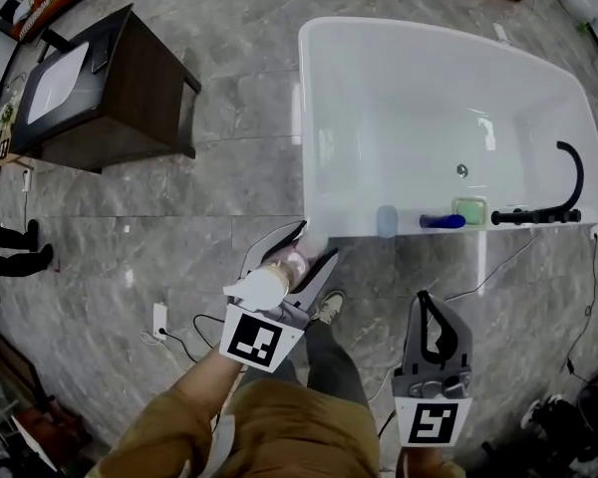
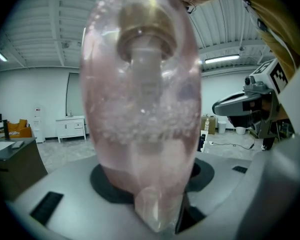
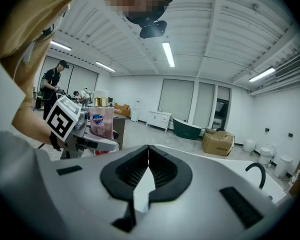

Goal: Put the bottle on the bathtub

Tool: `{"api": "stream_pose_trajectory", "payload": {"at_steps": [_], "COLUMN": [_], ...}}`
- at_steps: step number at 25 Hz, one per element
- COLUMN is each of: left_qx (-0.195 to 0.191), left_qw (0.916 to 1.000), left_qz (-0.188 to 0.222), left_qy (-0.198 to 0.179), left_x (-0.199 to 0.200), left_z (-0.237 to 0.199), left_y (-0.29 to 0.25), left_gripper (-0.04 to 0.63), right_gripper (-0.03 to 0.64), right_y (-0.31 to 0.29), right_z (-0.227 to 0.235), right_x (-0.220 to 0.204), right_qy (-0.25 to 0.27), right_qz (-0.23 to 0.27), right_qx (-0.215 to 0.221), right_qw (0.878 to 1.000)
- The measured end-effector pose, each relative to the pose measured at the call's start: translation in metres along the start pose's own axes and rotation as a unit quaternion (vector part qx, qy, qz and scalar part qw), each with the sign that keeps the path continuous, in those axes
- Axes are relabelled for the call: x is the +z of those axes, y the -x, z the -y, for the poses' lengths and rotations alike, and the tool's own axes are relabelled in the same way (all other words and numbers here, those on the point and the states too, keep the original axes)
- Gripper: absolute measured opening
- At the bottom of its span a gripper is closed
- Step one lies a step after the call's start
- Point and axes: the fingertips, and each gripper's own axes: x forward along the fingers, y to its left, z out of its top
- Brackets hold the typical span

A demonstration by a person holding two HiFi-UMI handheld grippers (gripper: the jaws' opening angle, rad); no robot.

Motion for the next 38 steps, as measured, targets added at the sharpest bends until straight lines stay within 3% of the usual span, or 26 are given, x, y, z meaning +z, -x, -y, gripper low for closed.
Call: {"api": "stream_pose_trajectory", "payload": {"at_steps": [10,18,38], "left_qx": [0.01,0.008,0.012], "left_qw": [0.9988,0.9979,0.9937], "left_qz": [-0.041,-0.061,-0.109], "left_qy": [0.026,0.021,0.025], "left_x": [-0.08,-0.129,-0.217], "left_z": [-0.004,-0.002,0.007], "left_y": [-0.038,-0.068,-0.128], "left_gripper": [0.222,0.222,0.222], "right_gripper": [0.006,0.006,0.006], "right_y": [-0.031,-0.043,-0.067], "right_z": [0.006,0.01,0.03], "right_x": [-0.063,-0.101,-0.151], "right_qy": [-0.013,-0.021,-0.034], "right_qz": [-0.025,-0.052,-0.082], "right_qx": [0.006,0.002,0.008], "right_qw": [1.0,0.998,0.996]}}
